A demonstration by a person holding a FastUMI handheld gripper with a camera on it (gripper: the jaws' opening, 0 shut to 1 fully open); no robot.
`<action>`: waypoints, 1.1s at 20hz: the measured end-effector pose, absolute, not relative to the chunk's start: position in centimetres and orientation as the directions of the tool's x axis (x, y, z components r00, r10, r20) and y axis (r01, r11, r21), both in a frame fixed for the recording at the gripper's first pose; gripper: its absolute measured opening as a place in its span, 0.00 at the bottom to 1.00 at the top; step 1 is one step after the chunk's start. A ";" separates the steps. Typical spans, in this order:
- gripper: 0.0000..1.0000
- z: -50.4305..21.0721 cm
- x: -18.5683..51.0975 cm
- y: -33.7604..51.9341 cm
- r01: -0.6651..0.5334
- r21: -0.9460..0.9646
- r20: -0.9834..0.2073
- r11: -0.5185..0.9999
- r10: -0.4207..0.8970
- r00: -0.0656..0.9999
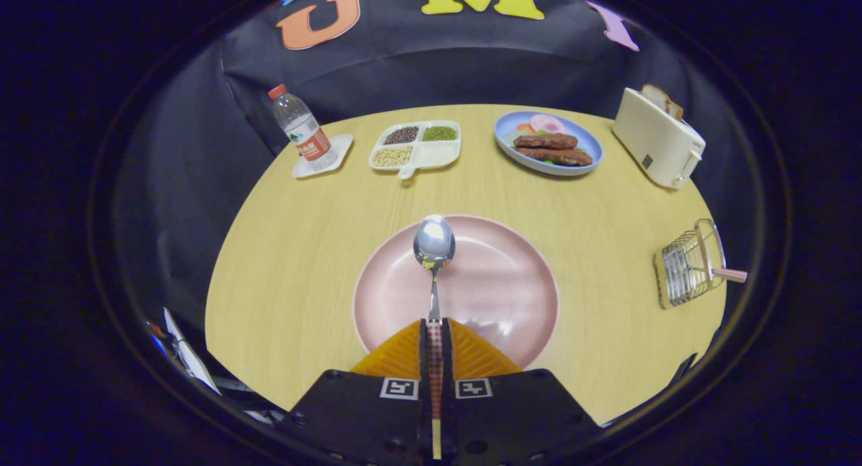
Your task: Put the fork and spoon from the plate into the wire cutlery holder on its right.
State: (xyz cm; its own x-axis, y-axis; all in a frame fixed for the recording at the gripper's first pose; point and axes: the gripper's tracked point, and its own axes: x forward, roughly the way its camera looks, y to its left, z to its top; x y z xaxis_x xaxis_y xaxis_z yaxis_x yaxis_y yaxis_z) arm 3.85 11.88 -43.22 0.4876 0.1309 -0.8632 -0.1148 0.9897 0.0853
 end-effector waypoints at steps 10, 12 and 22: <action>0.05 -36.2 5.2 1.6 -0.155 0.060 -0.839 0.986 0.134 0.527; 0.05 -35.4 5.5 -0.8 -0.134 0.062 -0.838 0.989 0.125 0.530; 0.05 -32.1 6.8 -14.2 -0.119 0.015 -0.879 0.993 0.070 0.471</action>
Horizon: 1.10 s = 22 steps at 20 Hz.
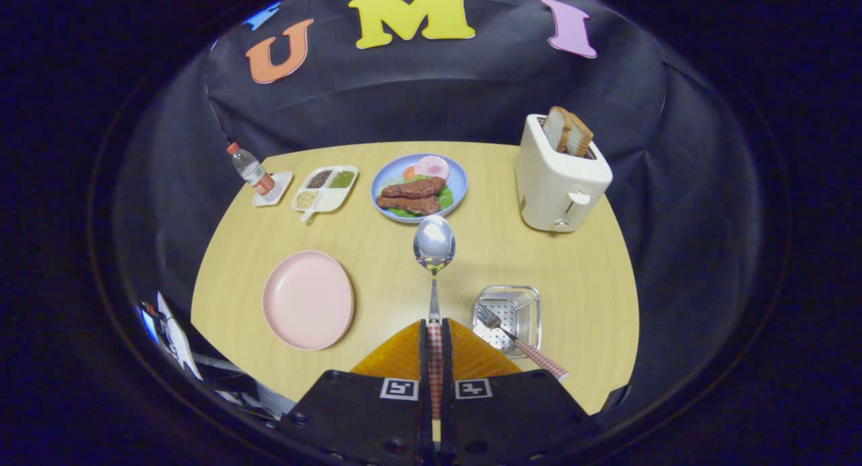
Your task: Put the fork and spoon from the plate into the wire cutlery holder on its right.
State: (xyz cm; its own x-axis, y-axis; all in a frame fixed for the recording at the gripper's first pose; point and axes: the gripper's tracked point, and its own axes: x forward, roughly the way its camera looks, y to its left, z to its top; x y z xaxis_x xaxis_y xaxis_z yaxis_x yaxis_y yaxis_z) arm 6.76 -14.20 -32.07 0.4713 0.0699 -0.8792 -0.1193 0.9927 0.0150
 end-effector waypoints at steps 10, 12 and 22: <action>0.05 -31.6 4.7 -18.6 -0.083 0.038 -0.977 0.996 0.055 0.207; 0.05 -31.8 4.4 -19.1 -0.083 0.020 -0.988 0.996 0.033 0.152; 0.05 -34.4 4.2 -20.9 -0.026 -0.044 -0.991 0.999 -0.047 -0.128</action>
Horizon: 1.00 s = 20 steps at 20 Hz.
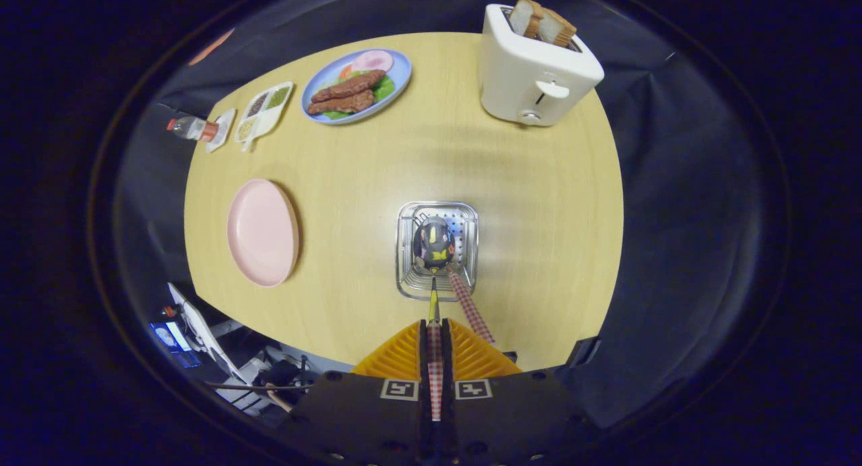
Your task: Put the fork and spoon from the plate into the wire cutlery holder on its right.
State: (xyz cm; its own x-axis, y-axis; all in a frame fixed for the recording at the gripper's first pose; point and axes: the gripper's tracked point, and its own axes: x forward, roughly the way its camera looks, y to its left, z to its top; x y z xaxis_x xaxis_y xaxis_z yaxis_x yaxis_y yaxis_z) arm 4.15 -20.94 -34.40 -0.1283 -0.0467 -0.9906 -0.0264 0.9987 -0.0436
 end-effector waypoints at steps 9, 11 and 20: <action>0.08 -37.2 5.4 -19.5 -0.005 -0.058 -0.962 0.998 -0.057 -0.267; 0.08 -37.8 5.8 -19.5 -0.002 -0.064 -0.959 0.998 -0.062 -0.276; 0.12 -38.9 7.2 -19.4 -0.016 -0.092 -0.969 0.996 -0.093 -0.227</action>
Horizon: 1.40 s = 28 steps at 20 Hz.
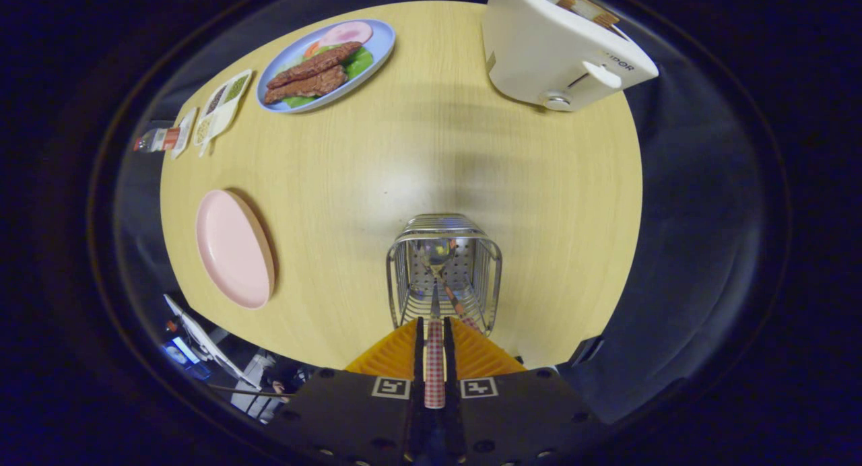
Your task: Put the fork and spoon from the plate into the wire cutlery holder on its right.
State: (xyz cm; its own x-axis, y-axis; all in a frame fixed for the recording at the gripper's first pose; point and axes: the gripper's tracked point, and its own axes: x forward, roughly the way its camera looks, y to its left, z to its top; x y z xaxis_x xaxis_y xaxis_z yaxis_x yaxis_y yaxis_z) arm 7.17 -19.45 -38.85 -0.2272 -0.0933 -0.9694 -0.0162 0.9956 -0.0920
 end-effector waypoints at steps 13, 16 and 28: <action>0.50 -34.9 6.2 -15.7 -0.043 -0.058 -0.998 0.997 -0.057 0.039; 0.74 -33.5 5.5 -13.7 -0.060 -0.056 -0.990 0.997 -0.048 0.134; 0.98 -27.0 5.0 -6.0 -0.042 -0.151 -0.800 0.988 -0.097 0.592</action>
State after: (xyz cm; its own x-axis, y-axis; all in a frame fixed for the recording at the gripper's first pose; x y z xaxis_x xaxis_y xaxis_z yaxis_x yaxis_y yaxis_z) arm 4.99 -5.99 -27.05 0.5924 -0.0973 -0.7997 -0.0422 0.9876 -0.1514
